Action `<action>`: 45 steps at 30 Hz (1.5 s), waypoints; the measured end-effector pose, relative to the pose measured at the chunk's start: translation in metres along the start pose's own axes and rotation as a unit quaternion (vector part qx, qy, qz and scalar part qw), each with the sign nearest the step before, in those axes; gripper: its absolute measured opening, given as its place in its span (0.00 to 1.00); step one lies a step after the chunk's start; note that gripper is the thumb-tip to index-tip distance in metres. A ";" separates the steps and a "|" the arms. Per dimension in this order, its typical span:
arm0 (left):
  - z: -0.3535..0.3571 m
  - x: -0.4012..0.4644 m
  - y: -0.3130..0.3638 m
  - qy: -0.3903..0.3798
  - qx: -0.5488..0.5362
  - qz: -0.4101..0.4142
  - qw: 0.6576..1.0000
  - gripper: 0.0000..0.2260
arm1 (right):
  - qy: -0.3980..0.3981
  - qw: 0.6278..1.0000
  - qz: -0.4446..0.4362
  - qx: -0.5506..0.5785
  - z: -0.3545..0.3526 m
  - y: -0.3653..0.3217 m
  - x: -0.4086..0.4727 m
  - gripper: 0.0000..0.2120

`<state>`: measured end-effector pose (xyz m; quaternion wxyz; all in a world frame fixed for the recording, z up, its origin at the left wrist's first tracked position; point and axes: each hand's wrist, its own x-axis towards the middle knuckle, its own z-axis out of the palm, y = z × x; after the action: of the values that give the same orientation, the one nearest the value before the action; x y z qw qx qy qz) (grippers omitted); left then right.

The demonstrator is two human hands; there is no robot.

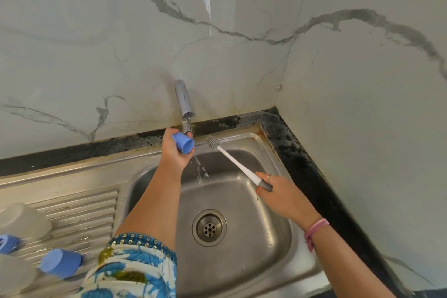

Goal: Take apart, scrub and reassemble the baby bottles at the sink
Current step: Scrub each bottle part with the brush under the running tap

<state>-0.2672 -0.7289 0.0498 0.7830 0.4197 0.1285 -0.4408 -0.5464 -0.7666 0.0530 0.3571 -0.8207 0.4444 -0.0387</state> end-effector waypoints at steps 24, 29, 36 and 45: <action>-0.040 -0.027 -0.039 -0.017 0.550 0.285 0.785 0.19 | 0.156 0.960 -0.032 -0.231 -0.005 0.012 -0.047 0.23; -0.056 -0.040 -0.059 0.019 0.566 0.240 0.788 0.24 | 0.102 0.981 -0.004 -0.163 -0.001 0.030 -0.049 0.19; -0.075 -0.056 -0.091 0.030 0.576 0.192 0.794 0.23 | 0.088 0.996 0.018 -0.005 -0.003 0.062 -0.056 0.18; -0.081 -0.070 -0.126 0.061 0.532 0.169 0.828 0.18 | 0.234 0.971 0.058 0.012 -0.011 0.129 -0.059 0.20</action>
<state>-0.3948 -0.6586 -0.0289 0.4913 0.8125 -0.1511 -0.2751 -0.6764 -0.7730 -0.0036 0.2550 -0.7574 0.5616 -0.2143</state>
